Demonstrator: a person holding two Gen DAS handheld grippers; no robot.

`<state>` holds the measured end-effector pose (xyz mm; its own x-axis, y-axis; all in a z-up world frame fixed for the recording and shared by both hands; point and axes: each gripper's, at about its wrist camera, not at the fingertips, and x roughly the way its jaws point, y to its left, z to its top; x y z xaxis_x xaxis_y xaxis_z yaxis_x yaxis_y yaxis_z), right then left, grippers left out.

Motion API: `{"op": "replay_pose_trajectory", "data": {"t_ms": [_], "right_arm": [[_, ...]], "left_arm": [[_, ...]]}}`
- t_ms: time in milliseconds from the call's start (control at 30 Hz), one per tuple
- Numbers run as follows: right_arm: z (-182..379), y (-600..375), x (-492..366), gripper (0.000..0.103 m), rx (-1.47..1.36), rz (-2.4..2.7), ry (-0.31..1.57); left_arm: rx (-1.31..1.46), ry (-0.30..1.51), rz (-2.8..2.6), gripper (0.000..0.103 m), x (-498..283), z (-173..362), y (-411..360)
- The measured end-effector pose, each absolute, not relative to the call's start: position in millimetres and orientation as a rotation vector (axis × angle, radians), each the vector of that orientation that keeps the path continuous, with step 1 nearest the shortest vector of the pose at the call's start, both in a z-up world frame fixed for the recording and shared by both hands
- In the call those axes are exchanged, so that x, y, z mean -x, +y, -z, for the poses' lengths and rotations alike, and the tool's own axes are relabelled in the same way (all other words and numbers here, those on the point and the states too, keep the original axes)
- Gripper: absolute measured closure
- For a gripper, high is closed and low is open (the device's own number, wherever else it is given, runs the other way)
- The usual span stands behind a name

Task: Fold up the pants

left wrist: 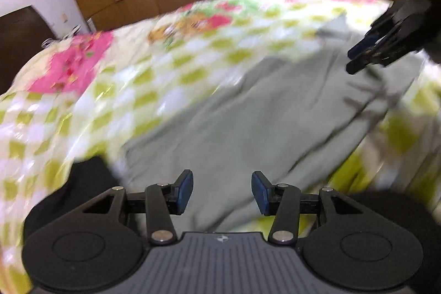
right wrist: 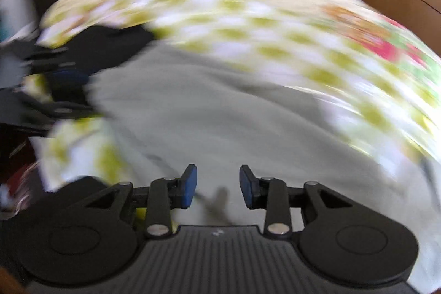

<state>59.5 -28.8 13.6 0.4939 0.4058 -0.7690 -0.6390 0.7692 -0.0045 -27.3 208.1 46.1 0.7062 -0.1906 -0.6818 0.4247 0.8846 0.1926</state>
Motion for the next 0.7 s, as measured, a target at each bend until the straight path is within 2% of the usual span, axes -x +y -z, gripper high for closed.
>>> {"op": "replay_pose_trajectory", "data": {"t_ms": [167,400,700], "right_arm": [[-21,-120,-102,0.068,0.218,-0.265,0.835],[1,-201,-171,0.068,-0.087,-0.068,0.884],[27,-249,-197,0.068,-0.281,0.015,0.907]], "left_arm": [[-0.299,0.670,0.526,0.043,3,-46,133],[-0.278,0.682,0.705,0.043,-22,-28,39],[-0.249,0.716,0.727,0.042,-47,-8,-1]]}}
